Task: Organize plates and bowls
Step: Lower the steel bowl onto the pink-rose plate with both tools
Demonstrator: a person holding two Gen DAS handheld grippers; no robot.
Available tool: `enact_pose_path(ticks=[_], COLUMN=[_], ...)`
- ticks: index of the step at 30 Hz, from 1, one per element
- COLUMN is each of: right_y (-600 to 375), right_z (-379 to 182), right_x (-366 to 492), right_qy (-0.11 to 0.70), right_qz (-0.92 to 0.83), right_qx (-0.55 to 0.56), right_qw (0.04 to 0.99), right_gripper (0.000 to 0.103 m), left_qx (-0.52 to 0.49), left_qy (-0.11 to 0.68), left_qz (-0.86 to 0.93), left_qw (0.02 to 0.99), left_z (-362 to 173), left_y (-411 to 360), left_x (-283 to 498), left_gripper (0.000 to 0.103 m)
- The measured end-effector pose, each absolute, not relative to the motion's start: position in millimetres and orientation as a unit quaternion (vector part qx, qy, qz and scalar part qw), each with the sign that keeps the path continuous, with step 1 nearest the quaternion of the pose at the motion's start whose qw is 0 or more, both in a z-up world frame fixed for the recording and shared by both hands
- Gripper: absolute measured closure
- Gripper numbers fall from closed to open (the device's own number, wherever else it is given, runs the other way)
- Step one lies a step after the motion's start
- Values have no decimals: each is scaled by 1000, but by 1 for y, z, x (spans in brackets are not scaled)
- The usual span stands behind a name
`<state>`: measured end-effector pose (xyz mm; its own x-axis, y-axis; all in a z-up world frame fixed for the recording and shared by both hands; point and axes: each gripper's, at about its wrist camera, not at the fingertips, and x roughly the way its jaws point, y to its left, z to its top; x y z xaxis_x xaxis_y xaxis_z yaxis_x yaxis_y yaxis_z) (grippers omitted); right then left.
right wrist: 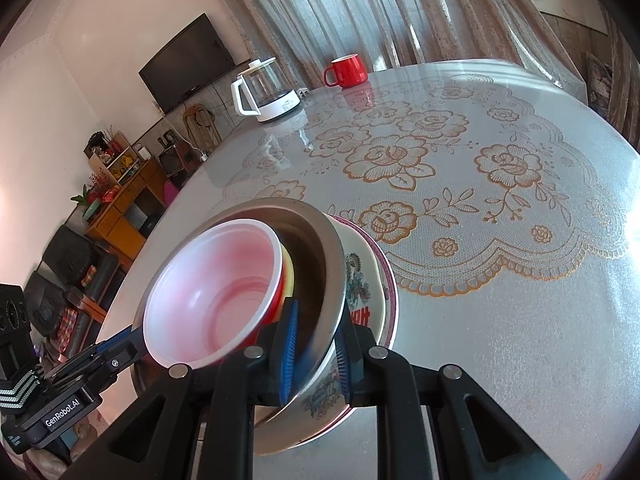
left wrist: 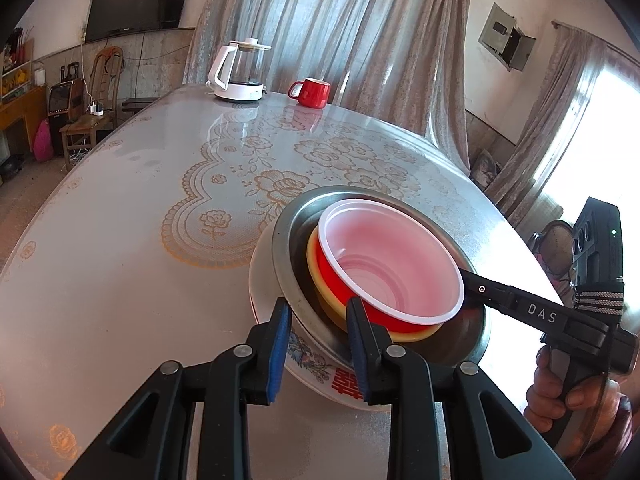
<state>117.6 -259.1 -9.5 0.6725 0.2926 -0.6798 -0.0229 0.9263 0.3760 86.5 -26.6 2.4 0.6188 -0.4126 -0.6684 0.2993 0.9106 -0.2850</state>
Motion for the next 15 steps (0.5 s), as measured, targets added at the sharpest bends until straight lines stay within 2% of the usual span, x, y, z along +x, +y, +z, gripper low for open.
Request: enact_pose_path(ticks=[15], right_y=[-261], right_z=[-8], right_x=[113], right_qy=[397], right_qz=[92], right_qx=[181], right_qw=[895], right_gripper=[82], left_qx=[-70], left_qy=[377], left_qz=[-192], left_qw=[903], left_z=[5], left_y=[-25], left_x=[81], left_gripper=[74])
